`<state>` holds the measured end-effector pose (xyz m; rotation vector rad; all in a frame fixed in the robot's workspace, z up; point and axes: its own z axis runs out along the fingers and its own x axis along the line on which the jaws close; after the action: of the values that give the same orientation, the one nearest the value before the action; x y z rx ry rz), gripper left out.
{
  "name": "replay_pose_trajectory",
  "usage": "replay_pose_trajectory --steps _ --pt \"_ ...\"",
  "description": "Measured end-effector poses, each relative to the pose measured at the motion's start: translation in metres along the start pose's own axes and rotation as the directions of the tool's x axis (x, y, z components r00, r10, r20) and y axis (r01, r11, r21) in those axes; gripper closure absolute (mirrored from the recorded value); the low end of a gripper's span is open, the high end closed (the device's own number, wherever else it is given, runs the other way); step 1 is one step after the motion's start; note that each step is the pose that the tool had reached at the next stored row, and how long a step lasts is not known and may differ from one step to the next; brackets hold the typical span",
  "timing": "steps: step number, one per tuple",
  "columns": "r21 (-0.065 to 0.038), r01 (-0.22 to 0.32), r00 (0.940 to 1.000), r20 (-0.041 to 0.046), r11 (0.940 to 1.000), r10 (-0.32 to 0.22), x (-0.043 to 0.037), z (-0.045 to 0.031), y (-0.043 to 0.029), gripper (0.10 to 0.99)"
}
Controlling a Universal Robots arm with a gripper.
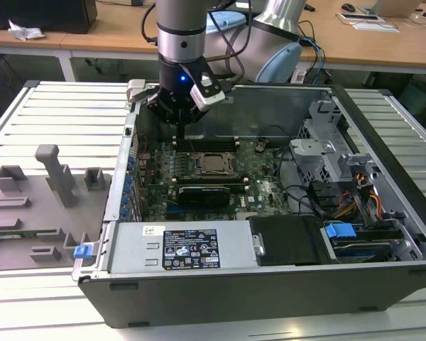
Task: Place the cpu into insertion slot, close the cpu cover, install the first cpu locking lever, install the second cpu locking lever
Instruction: 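Install the first cpu locking lever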
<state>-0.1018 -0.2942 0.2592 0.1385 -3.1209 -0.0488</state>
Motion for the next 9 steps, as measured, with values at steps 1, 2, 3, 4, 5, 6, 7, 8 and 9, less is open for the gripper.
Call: replay_pose_trajectory --steps 1,2,3,4,5,6,7,8,9 --pt "0.0 0.0 1.0 0.0 1.0 0.0 0.0 0.0001 0.0 0.98" --pt "0.0 0.0 1.0 -0.0001 1.0 0.0 0.0 0.0001 0.0 0.98" --pt "0.0 0.0 1.0 0.0 1.0 0.0 0.0 0.0002 0.0 0.98" --pt "0.0 0.0 1.0 0.0001 1.0 0.0 0.0 0.0002 0.0 0.98" --pt "0.0 0.0 1.0 0.0001 1.0 0.0 0.0 0.0002 0.0 0.98" --pt "0.0 0.0 1.0 0.0001 1.0 0.0 0.0 0.0002 0.0 0.98" --pt "0.0 0.0 1.0 0.0001 1.0 0.0 0.0 0.0002 0.0 0.98" --pt "0.0 0.0 1.0 0.0001 1.0 0.0 -0.0001 0.0002 0.0 0.98" --pt "0.0 0.0 1.0 0.0001 1.0 0.0 -0.0002 0.0003 0.0 0.98"
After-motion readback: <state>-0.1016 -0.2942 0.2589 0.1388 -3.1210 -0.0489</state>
